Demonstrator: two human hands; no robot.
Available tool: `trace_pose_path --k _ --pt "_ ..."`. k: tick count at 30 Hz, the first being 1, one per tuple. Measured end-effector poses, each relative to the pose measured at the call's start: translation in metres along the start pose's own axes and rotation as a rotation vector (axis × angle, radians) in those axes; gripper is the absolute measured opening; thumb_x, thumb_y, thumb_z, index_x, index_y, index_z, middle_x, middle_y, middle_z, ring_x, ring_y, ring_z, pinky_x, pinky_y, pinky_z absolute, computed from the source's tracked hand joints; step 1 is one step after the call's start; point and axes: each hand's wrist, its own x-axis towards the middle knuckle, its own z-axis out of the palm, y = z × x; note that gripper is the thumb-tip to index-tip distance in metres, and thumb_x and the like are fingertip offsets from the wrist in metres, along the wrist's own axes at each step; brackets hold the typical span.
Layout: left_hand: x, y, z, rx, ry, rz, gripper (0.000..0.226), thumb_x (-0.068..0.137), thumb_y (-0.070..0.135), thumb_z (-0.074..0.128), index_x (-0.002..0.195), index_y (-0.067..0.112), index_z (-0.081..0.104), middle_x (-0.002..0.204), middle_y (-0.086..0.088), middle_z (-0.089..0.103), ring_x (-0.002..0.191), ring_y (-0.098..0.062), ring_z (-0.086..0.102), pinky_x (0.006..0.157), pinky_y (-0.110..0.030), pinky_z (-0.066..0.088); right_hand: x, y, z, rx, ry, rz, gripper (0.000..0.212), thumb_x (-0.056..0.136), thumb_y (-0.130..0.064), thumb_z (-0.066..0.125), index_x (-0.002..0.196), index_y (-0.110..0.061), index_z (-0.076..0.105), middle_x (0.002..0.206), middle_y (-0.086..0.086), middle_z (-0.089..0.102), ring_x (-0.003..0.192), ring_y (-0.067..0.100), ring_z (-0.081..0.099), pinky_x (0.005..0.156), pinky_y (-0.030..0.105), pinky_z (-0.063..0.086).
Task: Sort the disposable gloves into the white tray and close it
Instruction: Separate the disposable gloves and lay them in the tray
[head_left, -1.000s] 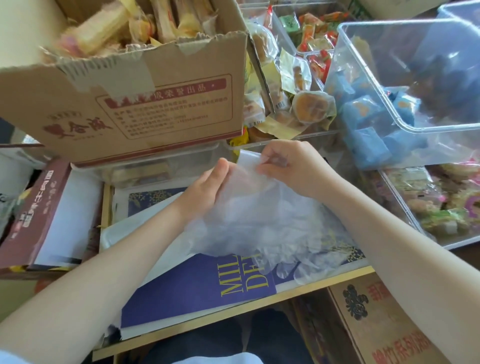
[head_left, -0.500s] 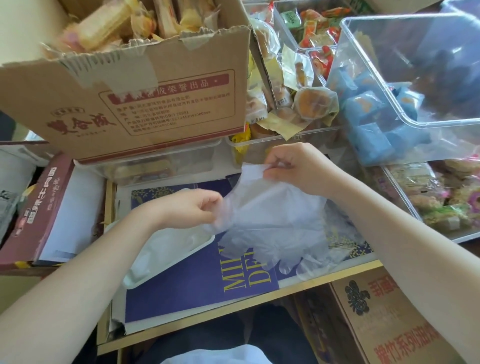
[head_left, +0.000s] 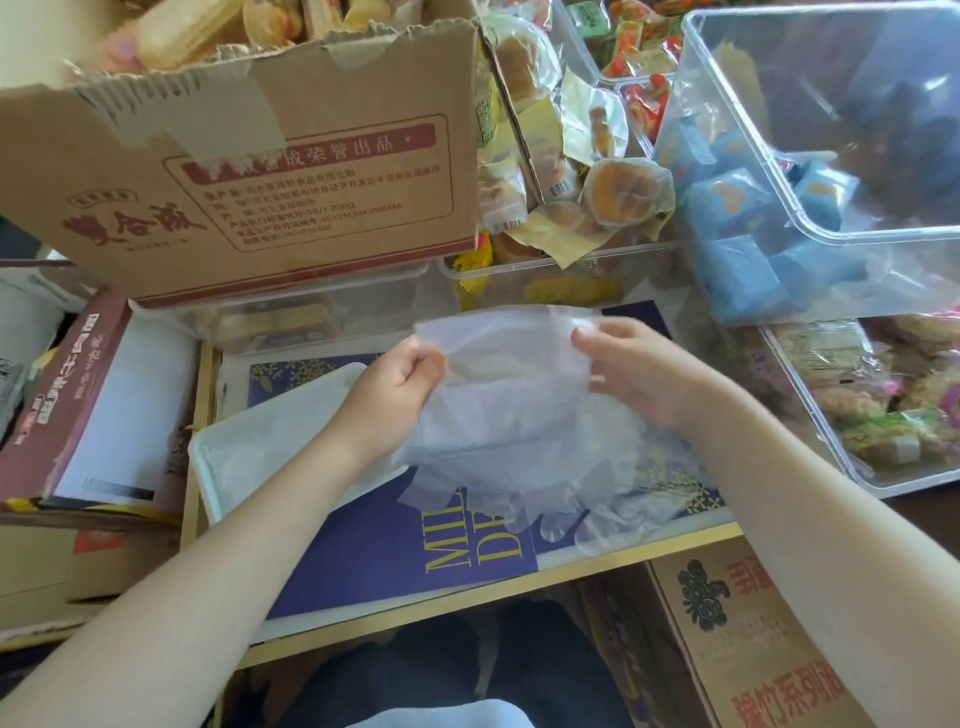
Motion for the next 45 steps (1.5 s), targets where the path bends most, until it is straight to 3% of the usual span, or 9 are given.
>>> trace_pose_path --k 3,6,11,16,22,28,34,40,45 --pt "0.001 -0.007 0.007 -0.053 0.067 -0.054 0.019 0.098 0.023 0.046 0.085 0.019 0.059 0.069 0.012 0.055 0.066 -0.005 0.046 0.069 -0.026 0.038 0.002 0.036 -0.001 0.163 -0.137 0.093 0.048 0.066 -0.044 0.080 0.095 -0.011 0.063 0.086 0.004 0.065 0.074 0.017 0.062 0.070 0.032 0.050" --pt "0.004 -0.015 0.011 -0.022 0.143 -0.110 0.023 0.096 0.027 0.048 0.089 0.007 0.058 0.073 -0.002 0.052 0.069 -0.014 0.045 0.069 -0.033 0.036 0.000 0.058 0.008 0.003 -0.134 0.186 0.012 0.083 -0.014 0.069 0.094 -0.011 0.067 0.088 0.004 0.071 0.076 0.017 0.066 0.072 0.026 0.054" --pt "0.004 -0.028 0.019 0.146 0.280 -0.262 0.025 0.096 0.025 0.045 0.087 0.006 0.058 0.070 -0.004 0.051 0.066 -0.020 0.044 0.059 -0.032 0.033 0.002 0.090 -0.002 -0.306 -0.237 0.330 0.021 0.084 -0.021 0.069 0.096 -0.006 0.062 0.074 0.003 0.060 0.064 0.014 0.054 0.062 0.026 0.045" --pt "-0.003 -0.043 0.030 0.272 0.255 -0.343 0.038 0.099 0.031 0.038 0.087 0.000 0.057 0.067 -0.007 0.046 0.061 -0.018 0.041 0.053 -0.028 0.029 0.032 0.108 -0.032 -0.754 0.230 0.187 0.034 0.086 -0.027 0.065 0.117 -0.014 0.057 0.120 0.005 0.053 0.106 0.024 0.054 0.086 0.034 0.046" --pt "-0.013 -0.052 0.037 0.275 0.225 -0.338 0.031 0.099 0.029 0.039 0.088 0.013 0.064 0.088 -0.021 0.064 0.074 -0.020 0.051 0.058 -0.020 0.034 0.057 0.121 -0.043 -1.128 0.385 0.280 0.073 0.087 -0.042 0.059 0.139 0.001 0.030 0.146 0.016 0.029 0.129 0.035 0.034 0.100 0.041 0.036" --pt "-0.022 -0.053 0.043 0.219 0.209 -0.275 0.024 0.098 0.024 0.043 0.085 0.020 0.063 0.093 -0.006 0.066 0.085 -0.017 0.054 0.062 -0.002 0.034 0.060 0.125 -0.043 -0.808 0.467 0.308 0.042 0.087 -0.016 0.060 0.121 -0.001 0.040 0.116 0.015 0.052 0.098 0.031 0.054 0.071 0.033 0.045" --pt "-0.030 -0.047 0.048 0.144 0.199 -0.188 0.028 0.097 0.023 0.046 0.075 0.032 0.061 0.089 -0.005 0.068 0.079 -0.009 0.058 0.063 -0.002 0.035 0.047 0.117 -0.050 -0.601 0.554 0.028 0.002 0.093 -0.012 0.052 0.092 -0.012 0.054 0.086 0.001 0.056 0.078 0.020 0.053 0.055 0.023 0.037" --pt "-0.032 -0.039 0.048 0.167 0.116 -0.038 0.025 0.094 0.023 0.053 0.076 0.036 0.066 0.079 -0.022 0.063 0.077 -0.037 0.055 0.058 -0.016 0.036 0.038 0.087 -0.065 -0.647 0.541 -0.191 0.009 0.094 -0.015 0.051 0.086 -0.013 0.056 0.080 -0.003 0.052 0.073 0.013 0.048 0.060 0.025 0.030" --pt "-0.026 -0.016 0.048 0.233 0.056 0.192 0.028 0.085 0.052 0.045 0.084 0.027 0.059 0.069 -0.003 0.059 0.058 -0.015 0.049 0.056 -0.028 0.037 0.019 0.047 -0.067 -0.295 0.349 -0.357 0.025 0.091 -0.002 0.055 0.084 -0.024 0.048 0.078 -0.001 0.066 0.071 0.018 0.060 0.072 0.030 0.047"
